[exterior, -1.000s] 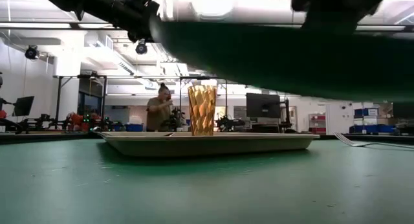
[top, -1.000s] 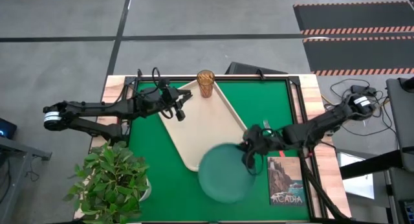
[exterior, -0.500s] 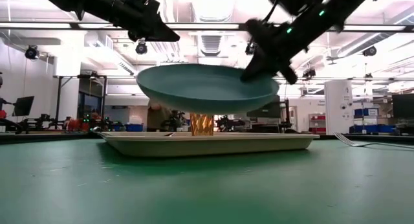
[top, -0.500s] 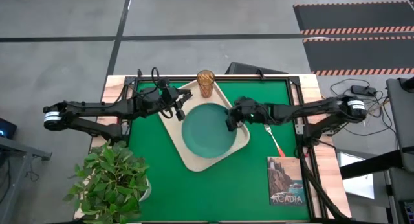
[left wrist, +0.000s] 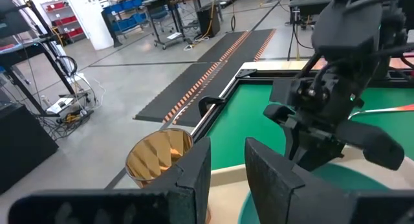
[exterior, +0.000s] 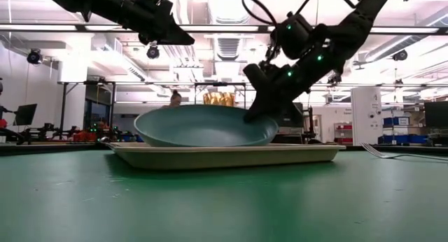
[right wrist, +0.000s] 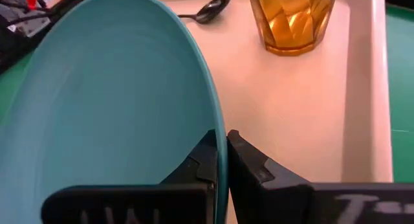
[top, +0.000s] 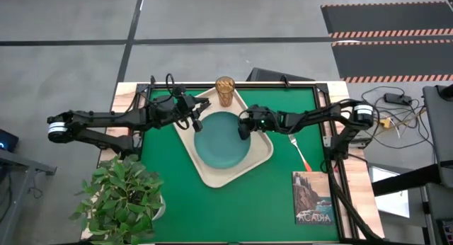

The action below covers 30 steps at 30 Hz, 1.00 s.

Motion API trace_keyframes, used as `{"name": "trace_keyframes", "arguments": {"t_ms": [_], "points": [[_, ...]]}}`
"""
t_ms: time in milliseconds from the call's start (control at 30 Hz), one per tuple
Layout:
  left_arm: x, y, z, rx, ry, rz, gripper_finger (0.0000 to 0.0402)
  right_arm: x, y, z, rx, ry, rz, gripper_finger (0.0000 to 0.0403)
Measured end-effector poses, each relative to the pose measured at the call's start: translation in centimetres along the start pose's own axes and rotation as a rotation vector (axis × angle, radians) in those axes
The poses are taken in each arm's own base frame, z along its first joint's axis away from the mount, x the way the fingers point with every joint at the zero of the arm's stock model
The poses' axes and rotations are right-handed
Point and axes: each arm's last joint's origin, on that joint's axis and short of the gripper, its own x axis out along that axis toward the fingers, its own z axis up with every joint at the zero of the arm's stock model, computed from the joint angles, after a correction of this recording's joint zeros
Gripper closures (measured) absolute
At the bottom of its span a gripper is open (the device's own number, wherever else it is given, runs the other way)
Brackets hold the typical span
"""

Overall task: Pick and place plate/cup/fork/spoon on tray
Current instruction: Put the green plate on the white tray under the yellow glass, then put the orange fork on the white tray under the black spoon

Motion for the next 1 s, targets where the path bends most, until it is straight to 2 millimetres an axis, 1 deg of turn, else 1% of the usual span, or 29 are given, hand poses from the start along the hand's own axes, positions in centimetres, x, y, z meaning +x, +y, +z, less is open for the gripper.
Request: {"name": "trace_keyframes", "arguments": {"t_ms": [300,533,600,667,867,1000], "points": [[0.0,0.0,0.0,0.000,0.000,0.000,0.0324,1.2,-0.5,-1.2,-0.005,0.043,-0.024,0.0389],[0.0,0.0,0.0,0.000,-0.001,0.000,0.0324,1.4,-0.5,-1.3,-0.002,0.039,-0.028,0.0389],[0.0,0.0,0.0,0.000,-0.001,0.000,0.0324,1.4,-0.5,-1.3,-0.005,0.038,-0.030,0.0383],[0.0,0.0,0.0,0.000,-0.001,0.000,0.0324,1.4,-0.5,-1.3,-0.005,0.039,-0.032,0.0366],[0.0,0.0,0.0,0.000,-0.001,0.000,0.0324,1.4,-0.5,-1.3,0.005,0.037,-0.034,0.0295],[0.0,0.0,0.0,0.000,-0.001,0.000,0.0324,1.2,-0.5,-1.2,0.006,0.035,-0.029,0.0261]]}}
